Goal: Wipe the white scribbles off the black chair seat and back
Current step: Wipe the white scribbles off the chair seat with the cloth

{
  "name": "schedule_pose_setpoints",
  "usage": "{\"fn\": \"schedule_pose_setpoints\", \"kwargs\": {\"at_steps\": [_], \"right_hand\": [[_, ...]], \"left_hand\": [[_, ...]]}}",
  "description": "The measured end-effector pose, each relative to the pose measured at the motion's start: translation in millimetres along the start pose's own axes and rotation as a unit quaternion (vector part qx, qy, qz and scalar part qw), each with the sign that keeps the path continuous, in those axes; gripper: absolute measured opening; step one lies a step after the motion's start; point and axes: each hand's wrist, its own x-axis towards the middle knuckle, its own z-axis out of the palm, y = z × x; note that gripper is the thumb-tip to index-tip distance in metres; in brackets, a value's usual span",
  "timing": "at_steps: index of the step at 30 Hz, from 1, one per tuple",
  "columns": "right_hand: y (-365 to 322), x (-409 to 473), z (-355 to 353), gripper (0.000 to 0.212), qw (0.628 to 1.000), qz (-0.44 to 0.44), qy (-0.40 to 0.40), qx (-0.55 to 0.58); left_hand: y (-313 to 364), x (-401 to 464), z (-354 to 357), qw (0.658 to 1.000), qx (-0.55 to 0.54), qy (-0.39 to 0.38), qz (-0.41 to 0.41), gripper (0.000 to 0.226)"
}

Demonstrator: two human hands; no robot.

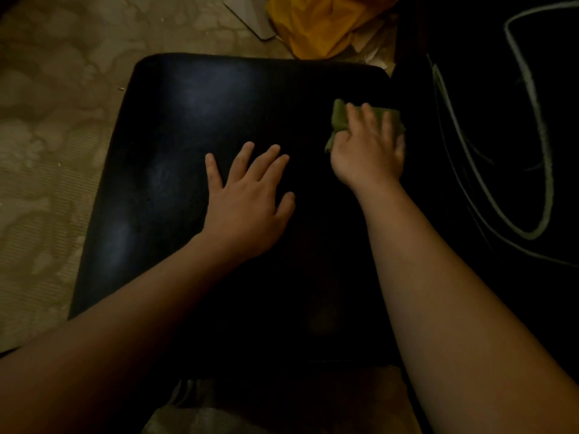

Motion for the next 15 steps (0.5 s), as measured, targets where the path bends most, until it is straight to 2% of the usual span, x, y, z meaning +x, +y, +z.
{"fn": "schedule_pose_setpoints", "kwargs": {"at_steps": [2, 4, 6, 9, 10, 12, 15], "right_hand": [[4, 8, -2, 0.061, 0.998, 0.057, 0.000, 0.016], [3, 11, -1, 0.063, 0.998, 0.067, 0.006, -0.004], [-7, 6, 3, 0.063, 0.999, 0.000, 0.014, -0.044], [-26, -10, 16, 0.062, 0.982, -0.168, 0.010, -0.081], [-28, -12, 19, 0.061, 0.979, -0.188, 0.006, -0.081], [-27, -8, 17, 0.059, 0.983, -0.173, -0.001, -0.062], [-13, 1, 8, 0.059, 0.996, -0.088, 0.008, -0.032]], "left_hand": [[-1, -1, 1, 1.000, 0.003, 0.002, 0.000, 0.067], [-1, 0, 2, 1.000, 0.003, 0.007, 0.002, 0.067], [0, 0, 5, 1.000, 0.003, 0.017, 0.002, 0.067], [0, 1, 6, 1.000, 0.006, 0.023, -0.001, 0.068], [0, 1, 6, 1.000, 0.008, 0.022, -0.002, 0.068], [0, 1, 5, 1.000, 0.009, 0.016, -0.003, 0.068], [0, 0, 4, 1.000, 0.006, 0.017, -0.004, 0.067]]}}
